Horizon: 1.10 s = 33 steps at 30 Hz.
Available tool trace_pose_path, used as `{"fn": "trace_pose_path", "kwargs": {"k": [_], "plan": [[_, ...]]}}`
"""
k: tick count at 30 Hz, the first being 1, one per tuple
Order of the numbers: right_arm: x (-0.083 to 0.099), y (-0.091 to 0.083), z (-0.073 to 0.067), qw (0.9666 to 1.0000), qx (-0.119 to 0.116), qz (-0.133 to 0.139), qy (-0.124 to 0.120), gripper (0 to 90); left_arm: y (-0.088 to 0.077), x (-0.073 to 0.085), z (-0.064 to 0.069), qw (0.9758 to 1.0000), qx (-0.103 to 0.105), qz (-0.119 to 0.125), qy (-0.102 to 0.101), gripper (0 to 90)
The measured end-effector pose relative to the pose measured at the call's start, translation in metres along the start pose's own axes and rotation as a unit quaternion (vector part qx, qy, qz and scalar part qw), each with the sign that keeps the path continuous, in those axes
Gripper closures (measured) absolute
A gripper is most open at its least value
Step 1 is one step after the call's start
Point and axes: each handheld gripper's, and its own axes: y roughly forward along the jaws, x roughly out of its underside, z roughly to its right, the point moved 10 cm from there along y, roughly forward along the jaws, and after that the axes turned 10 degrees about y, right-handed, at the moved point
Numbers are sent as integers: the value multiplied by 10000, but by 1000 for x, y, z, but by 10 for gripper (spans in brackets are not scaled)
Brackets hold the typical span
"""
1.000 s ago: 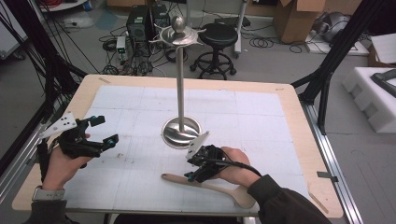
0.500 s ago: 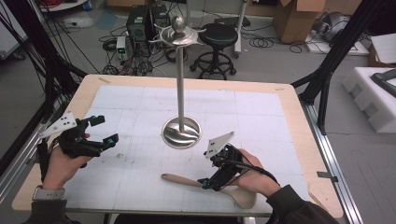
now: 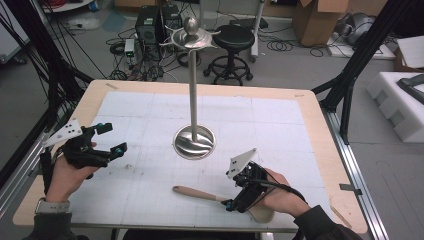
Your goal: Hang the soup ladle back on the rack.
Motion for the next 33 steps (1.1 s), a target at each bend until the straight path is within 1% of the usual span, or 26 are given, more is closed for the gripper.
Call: {"fn": "trace_pose_path", "kwargs": {"k": [1, 3, 5, 7, 9, 10, 11, 12, 14, 16, 18, 21, 22, 25, 29, 30, 32, 33], "plan": [[1, 1, 1, 10000, 23, -3, -1, 93, 0, 0, 0, 10000, -1, -1, 2, 22], [4, 4, 1, 10000, -33, -50, 15, 93, 0, 0, 0, 10000, 1, -1, 5, 22], [6, 6, 1, 9999, 1, -103, -8, 93, 0, 0, 0, 10000, 2, -7, 7, 22], [9, 9, 0, 9997, -75, -233, -4, 95, 1, 0, 0, 10000, 9, -2, -4, 22], [10, 11, -1, 9993, -87, -346, -101, 128, 1, 0, 0, 10000, 10, -4, -3, 22], [11, 12, -1, 9990, -131, -392, -144, 140, 1, 0, 0, 10000, 12, -3, -3, 22], [12, 14, -1, 9987, -116, -459, -190, 140, 1, 0, 0, 10000, 14, -3, -1, 22], [14, 15, -3, 9982, -138, -552, -169, 140, 1, 0, 0, 10000, 19, 1, 11, 22], [16, 18, -4, 9977, -158, -627, -197, 140, 0, -1, 0, 10000, 17, 11, 5, 22], [19, 22, -4, 9970, -162, -735, -200, 140, 0, -1, 0, 10000, 24, 22, 2, 22], [21, 25, -4, 9963, -105, -819, -234, 141, 0, -1, 0, 10000, 22, 5, 10, 22], [24, 27, -1, 9953, -47, -954, -163, 164, 1, -1, 1, 10000, 33, 4, 13, 22], [26, 27, -1, 9943, -57, -1061, -76, 183, 1, -1, 1, 10000, 34, 4, 14, 22], [30, 28, -1, 9920, -108, -1255, 35, 259, 1, -1, 1, 10000, 36, -1, 16, 22], [35, 28, -4, 9896, -140, -1433, 54, 384, 1, 0, 1, 10000, 44, -9, 10, 22], [35, 28, -4, 9891, -146, -1466, 60, 405, 1, 0, 1, 10000, 46, -8, 3, 22], [36, 30, -4, 9885, -68, -1513, 36, 430, 1, 0, 1, 10000, 44, -7, 1, 22], [37, 30, -3, 9876, -61, -1567, 15, 446, 1, 0, 1, 10000, 53, -7, -2, 22]]}}
